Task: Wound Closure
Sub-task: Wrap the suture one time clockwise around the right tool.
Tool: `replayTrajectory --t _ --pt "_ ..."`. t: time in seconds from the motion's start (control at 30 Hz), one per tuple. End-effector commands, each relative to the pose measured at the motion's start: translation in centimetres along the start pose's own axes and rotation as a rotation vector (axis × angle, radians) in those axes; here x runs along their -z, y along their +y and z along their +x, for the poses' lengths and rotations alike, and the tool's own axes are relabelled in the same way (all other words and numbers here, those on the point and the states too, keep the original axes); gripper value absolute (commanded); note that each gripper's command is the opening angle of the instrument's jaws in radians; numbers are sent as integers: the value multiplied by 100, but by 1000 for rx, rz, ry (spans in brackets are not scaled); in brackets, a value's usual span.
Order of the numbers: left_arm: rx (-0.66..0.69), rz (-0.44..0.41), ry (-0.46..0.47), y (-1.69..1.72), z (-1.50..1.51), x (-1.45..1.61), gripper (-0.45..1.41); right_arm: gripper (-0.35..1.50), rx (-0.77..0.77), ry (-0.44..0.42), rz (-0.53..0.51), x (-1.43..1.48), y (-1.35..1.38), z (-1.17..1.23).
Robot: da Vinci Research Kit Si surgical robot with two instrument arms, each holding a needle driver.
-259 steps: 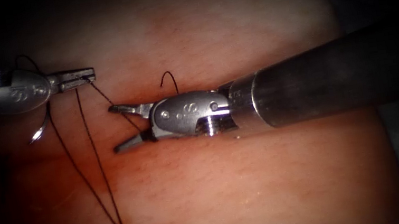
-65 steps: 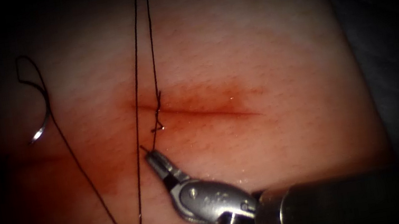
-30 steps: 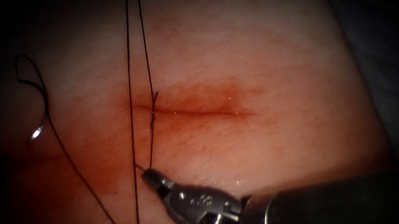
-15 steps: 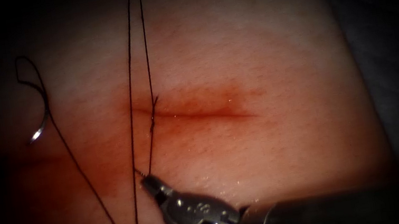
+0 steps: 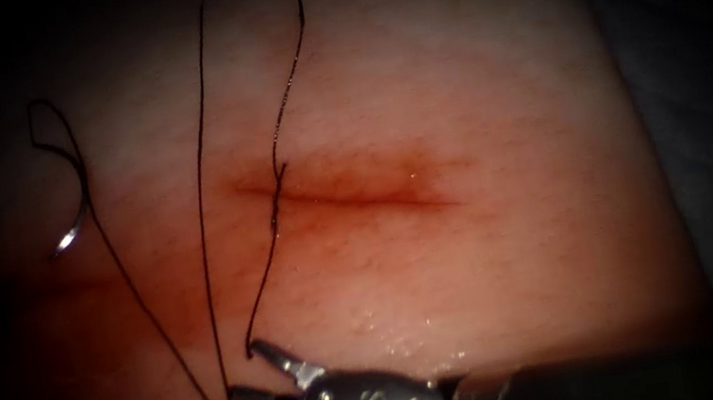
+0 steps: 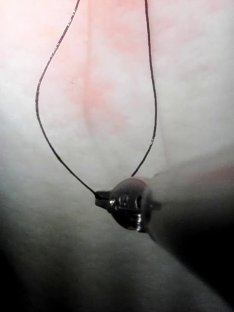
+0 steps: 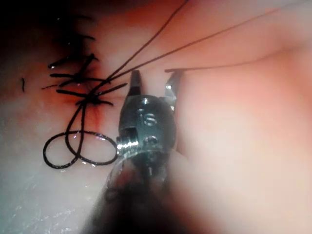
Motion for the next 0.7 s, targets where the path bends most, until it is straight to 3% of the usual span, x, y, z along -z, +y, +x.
replayTrajectory --t 0.03,0.13,0.33,0.43,0.47,0.7 --pt "-1 -6 -4 1 4 2 -45 121 2 1 2 -3 -2 -4" --pt "-6 -19 -18 22 20 30 -45 140 48 11 6 5 1 -2" --pt "-22 -40 -35 62 43 80 -45 146 100 99 68 24 20 8" --pt "-30 -48 -42 80 51 98 -45 146 106 110 135 31 31 15" --pt "-42 -41 -40 99 56 115 -45 146 112 116 207 36 40 25" --pt "-57 -26 -49 131 68 139 -45 146 120 129 371 56 56 58"
